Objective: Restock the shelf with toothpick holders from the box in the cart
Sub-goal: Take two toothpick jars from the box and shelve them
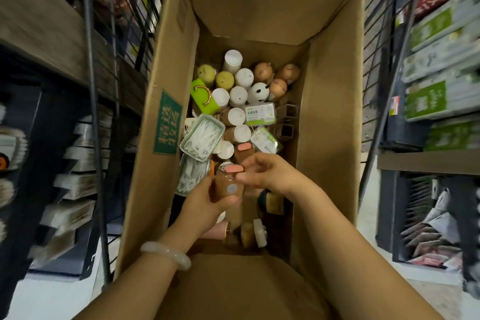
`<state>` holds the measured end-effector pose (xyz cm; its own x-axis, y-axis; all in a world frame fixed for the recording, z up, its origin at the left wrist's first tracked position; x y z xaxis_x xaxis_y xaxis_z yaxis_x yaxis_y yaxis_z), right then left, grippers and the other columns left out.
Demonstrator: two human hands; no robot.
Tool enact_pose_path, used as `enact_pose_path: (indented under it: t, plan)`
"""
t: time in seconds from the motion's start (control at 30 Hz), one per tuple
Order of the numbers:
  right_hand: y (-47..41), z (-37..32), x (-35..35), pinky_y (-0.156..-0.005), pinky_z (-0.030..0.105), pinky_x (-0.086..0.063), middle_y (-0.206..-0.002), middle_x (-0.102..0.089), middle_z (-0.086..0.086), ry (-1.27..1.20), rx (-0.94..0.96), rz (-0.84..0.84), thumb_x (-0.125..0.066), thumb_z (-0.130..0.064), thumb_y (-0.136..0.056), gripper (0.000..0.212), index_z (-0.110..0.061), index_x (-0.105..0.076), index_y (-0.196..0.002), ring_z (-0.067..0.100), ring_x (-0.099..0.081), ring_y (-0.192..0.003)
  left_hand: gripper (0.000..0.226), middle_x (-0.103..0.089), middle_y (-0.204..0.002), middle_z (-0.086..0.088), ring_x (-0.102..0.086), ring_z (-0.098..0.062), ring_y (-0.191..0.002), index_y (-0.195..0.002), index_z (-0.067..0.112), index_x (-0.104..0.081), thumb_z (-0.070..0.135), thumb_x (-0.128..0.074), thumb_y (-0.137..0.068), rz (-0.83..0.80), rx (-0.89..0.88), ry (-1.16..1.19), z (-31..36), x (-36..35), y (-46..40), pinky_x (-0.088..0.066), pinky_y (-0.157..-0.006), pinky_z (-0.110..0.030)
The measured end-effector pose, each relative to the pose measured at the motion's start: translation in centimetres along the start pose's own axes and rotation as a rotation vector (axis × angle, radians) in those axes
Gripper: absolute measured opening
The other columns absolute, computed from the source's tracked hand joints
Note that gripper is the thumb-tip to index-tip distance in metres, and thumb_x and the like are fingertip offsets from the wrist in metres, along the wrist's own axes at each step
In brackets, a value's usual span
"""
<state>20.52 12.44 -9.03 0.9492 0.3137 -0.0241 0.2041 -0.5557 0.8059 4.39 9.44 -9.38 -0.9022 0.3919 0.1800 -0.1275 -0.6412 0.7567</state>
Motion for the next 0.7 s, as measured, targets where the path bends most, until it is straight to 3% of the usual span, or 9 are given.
enact_pose_path:
  t: [0.07, 0.17, 0.27, 0.37, 0.53, 0.7]
  plan:
    - [-1.5, 1.4, 0.5, -0.081, 0.029, -0.051, -0.101, -0.063, 0.006, -0.073, -0.067, 0.130, -0.074, -0.023, -0.080, 0.031, -0.012, -0.060, -0.105, 0.019, -0.062, -0.093, 0.044, -0.067, -0.105, 0.003, -0.062, -0.016, -0.102, -0.114, 0.016, -0.059, 0.021, -0.078, -0.074, 0.070, 0.051, 0.020, -0.9, 0.5, 0.2, -0.050, -0.090, -0.033]
    - [-4.5, 3.4, 1.5, -0.091, 0.041, -0.051, -0.110, -0.061, 0.004, 0.107, -0.133, 0.402, -0.072, -0.019, -0.081, 0.039, -0.016, -0.053, -0.115, 0.021, -0.058, -0.102, 0.037, -0.062, -0.096, 0.009, -0.058, -0.010, -0.092, -0.110, 0.016, -0.058, 0.020, -0.075, -0.077, 0.177, 0.100, 0.059, -1.8, 0.9, 0.6, -0.044, -0.077, -0.023]
    - [-7.7, 4.1, 1.0, -0.097, 0.049, -0.046, -0.125, -0.057, 0.010, 0.220, -0.083, 0.396, -0.074, -0.013, -0.077, 0.062, -0.018, -0.044, -0.131, 0.031, -0.054, -0.116, 0.033, -0.060, -0.091, 0.016, -0.056, -0.001, -0.085, -0.107, 0.021, -0.058, 0.017, -0.074, -0.079, 0.186, 0.103, 0.118, -2.2, 0.5, 0.9, -0.041, -0.068, -0.013]
    - [-10.1, 4.2, 0.6, -0.096, 0.047, -0.045, -0.128, -0.051, 0.014, 0.397, -0.051, 0.402, -0.075, -0.017, -0.074, 0.078, -0.026, -0.034, -0.139, 0.036, -0.051, -0.117, 0.032, -0.063, -0.092, 0.014, -0.060, 0.001, -0.087, -0.100, 0.026, -0.057, 0.013, -0.075, -0.077, 0.180, 0.120, 0.185, -2.4, 0.3, 0.9, -0.044, -0.059, -0.006]
    - [-10.2, 4.7, 0.9, -0.087, 0.043, -0.046, -0.126, -0.039, 0.011, 0.657, -0.021, 0.541, -0.064, -0.018, -0.084, 0.056, -0.027, -0.039, -0.133, 0.036, -0.053, -0.106, 0.032, -0.064, -0.092, 0.012, -0.059, 0.004, -0.081, -0.103, 0.021, -0.057, 0.010, -0.074, -0.078, 0.189, 0.101, 0.218, -2.2, 0.3, 0.7, -0.043, -0.057, -0.002]
    - [-9.4, 6.3, 0.0, -0.085, 0.041, -0.046, -0.111, -0.053, 0.008, 0.683, 0.099, 0.561, -0.073, -0.019, -0.076, 0.039, -0.013, -0.051, -0.108, 0.028, -0.053, -0.103, 0.034, -0.062, -0.090, 0.014, -0.059, 0.003, -0.082, -0.104, 0.020, -0.057, 0.010, -0.075, -0.077, 0.221, 0.080, 0.198, -2.3, 0.3, 0.6, -0.043, -0.059, 0.000]
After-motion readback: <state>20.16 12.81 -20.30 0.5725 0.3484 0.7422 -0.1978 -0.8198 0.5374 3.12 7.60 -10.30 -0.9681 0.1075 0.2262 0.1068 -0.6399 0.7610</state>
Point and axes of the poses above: each hand's wrist, its own y-axis away from the middle knuckle, its own x-axis out of the back of the hand, z = x × y, the point moved 5 cm from there along -y, towards the middle knuckle
